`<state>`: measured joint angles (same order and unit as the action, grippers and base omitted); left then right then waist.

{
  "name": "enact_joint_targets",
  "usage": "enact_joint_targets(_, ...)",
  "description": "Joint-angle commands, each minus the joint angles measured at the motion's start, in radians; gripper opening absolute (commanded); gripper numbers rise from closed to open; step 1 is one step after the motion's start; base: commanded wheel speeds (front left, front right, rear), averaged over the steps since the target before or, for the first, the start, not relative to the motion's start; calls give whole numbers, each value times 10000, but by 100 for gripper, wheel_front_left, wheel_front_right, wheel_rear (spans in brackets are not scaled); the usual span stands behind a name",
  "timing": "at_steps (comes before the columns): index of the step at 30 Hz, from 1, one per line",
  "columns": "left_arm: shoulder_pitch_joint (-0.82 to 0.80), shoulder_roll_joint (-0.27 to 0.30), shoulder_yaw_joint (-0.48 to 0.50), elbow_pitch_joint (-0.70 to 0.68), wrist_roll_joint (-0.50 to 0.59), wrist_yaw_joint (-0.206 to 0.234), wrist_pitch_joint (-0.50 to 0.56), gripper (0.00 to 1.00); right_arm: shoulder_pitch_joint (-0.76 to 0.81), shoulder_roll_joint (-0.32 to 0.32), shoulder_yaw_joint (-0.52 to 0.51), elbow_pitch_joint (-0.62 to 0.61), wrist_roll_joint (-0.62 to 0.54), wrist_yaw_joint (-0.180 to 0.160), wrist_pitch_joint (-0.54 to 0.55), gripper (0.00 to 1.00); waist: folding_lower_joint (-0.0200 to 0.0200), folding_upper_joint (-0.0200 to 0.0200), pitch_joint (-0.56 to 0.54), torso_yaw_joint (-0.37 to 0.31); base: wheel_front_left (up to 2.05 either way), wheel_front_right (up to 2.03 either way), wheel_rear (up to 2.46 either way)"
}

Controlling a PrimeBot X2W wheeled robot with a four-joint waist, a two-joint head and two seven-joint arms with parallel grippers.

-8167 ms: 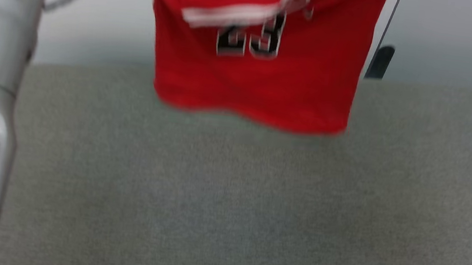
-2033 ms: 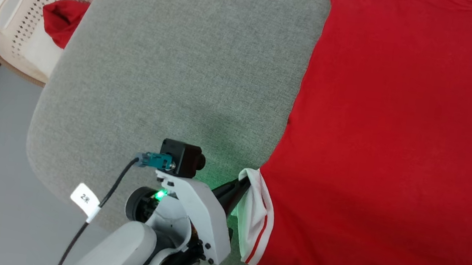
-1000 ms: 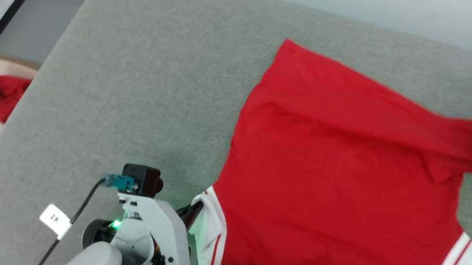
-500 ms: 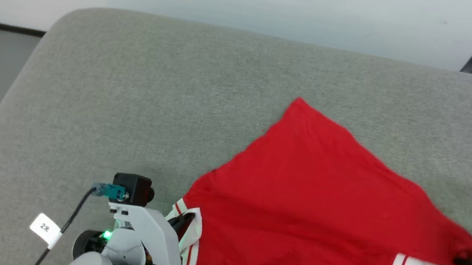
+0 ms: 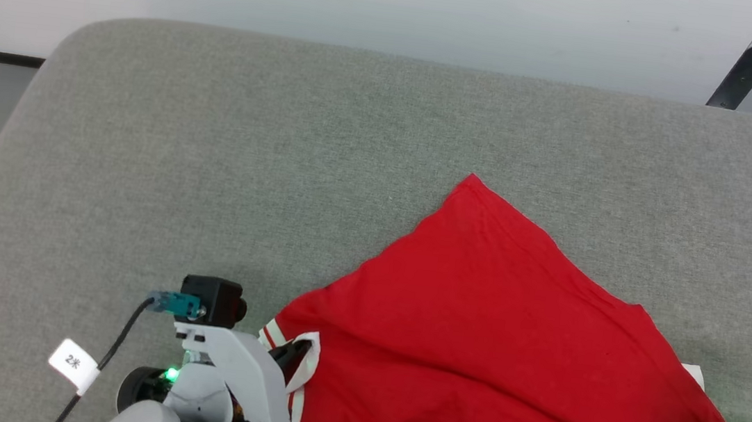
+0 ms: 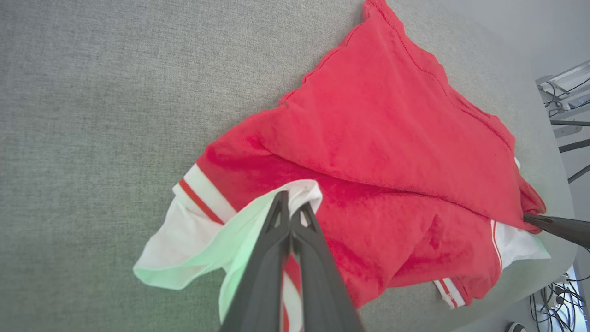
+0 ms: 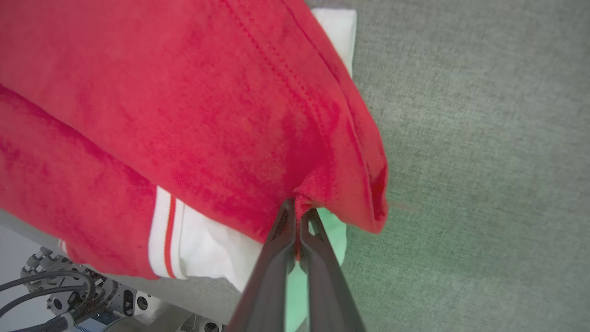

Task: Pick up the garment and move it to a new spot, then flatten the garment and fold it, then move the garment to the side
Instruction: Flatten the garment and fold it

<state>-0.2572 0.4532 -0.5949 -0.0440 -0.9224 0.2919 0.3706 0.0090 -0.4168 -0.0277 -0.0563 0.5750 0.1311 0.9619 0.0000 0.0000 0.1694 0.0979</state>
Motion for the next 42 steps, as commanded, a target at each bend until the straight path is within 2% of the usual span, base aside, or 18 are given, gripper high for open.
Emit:
enact_joint_targets(1,-26,-21,15,22,11,12,-32,0,-141,71,51,67,-85,-2,-105,100,0,0,-5,-18,0,0,0)
enact_joint_targets(7,64,34,48,55,-3,75,-80,0,-192,-55,1,-345,-142,-2,-438,100,0,0,-85,-84,0,0,0)
enact_joint_targets(14,153,68,63,-11,-16,142,-112,0,-193,-81,-42,-1745,-281,-2,-1110,100,0,0,-143,-103,0,0,0)
enact_joint_targets(17,113,39,40,-59,-2,124,-127,0,-630,-164,327,-2310,-423,-2,-1553,100,0,0,-73,-55,0,0,0)
enact_joint_targets(21,-9,-41,10,-44,8,75,-158,0,-1636,-245,1090,-2388,-514,-2,-2029,100,0,0,37,77,0,0,0)
enact_joint_targets(27,-220,-242,-176,77,88,-59,-133,0,-3400,-476,2294,-1391,-459,-2,-2340,100,0,0,146,489,0,0,0)
enact_joint_targets(36,-914,-983,-699,578,188,-531,-155,0,-6461,-986,4122,1705,186,-3,-2145,100,0,0,439,1748,0,0,0)
enact_joint_targets(42,-1384,-1524,-1001,981,257,-853,-253,0,-7981,-1097,5151,3812,702,-3,-1533,100,0,0,781,2481,0,0,0)
